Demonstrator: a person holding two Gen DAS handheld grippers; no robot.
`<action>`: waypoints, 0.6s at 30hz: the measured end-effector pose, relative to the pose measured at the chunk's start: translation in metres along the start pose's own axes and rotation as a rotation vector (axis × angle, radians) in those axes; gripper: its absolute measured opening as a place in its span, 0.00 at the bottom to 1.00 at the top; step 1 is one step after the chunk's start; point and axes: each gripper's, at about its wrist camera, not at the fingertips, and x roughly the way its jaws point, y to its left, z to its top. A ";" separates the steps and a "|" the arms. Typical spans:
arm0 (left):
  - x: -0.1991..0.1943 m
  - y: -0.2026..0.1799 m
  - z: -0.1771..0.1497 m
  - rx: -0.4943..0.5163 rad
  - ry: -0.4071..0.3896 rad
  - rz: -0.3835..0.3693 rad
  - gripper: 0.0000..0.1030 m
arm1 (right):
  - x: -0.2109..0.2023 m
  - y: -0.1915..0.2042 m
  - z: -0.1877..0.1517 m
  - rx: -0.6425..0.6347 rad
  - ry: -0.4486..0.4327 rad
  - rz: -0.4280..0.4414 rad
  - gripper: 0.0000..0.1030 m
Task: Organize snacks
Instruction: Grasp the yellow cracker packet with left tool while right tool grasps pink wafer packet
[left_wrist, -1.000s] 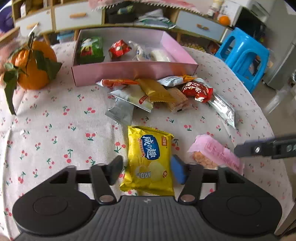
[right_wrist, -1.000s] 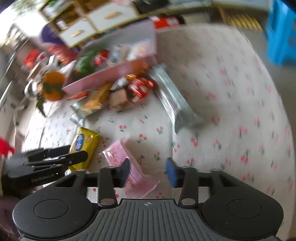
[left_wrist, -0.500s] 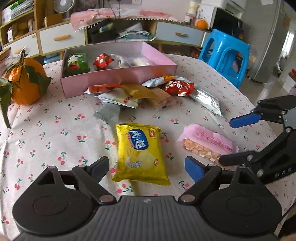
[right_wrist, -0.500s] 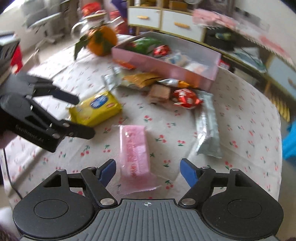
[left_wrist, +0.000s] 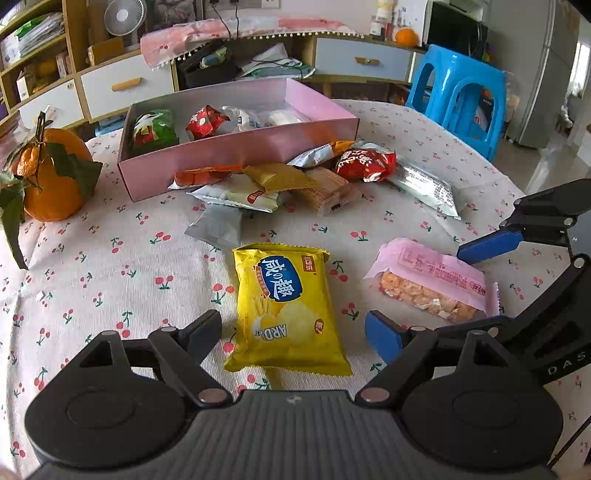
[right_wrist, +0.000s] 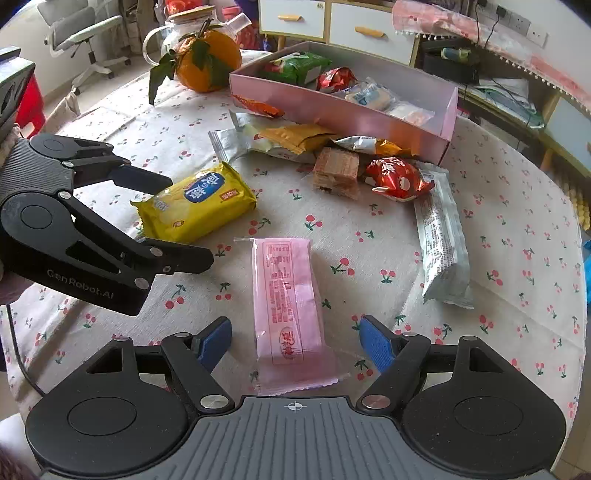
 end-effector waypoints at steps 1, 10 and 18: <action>0.000 0.000 0.000 0.001 0.000 0.000 0.78 | 0.000 0.000 0.001 -0.002 -0.002 -0.001 0.76; 0.000 0.002 0.002 0.002 0.008 0.002 0.65 | 0.003 0.004 0.005 -0.016 -0.016 -0.025 0.72; -0.001 0.006 0.004 -0.009 0.022 -0.023 0.52 | 0.003 0.009 0.010 -0.029 -0.022 -0.034 0.60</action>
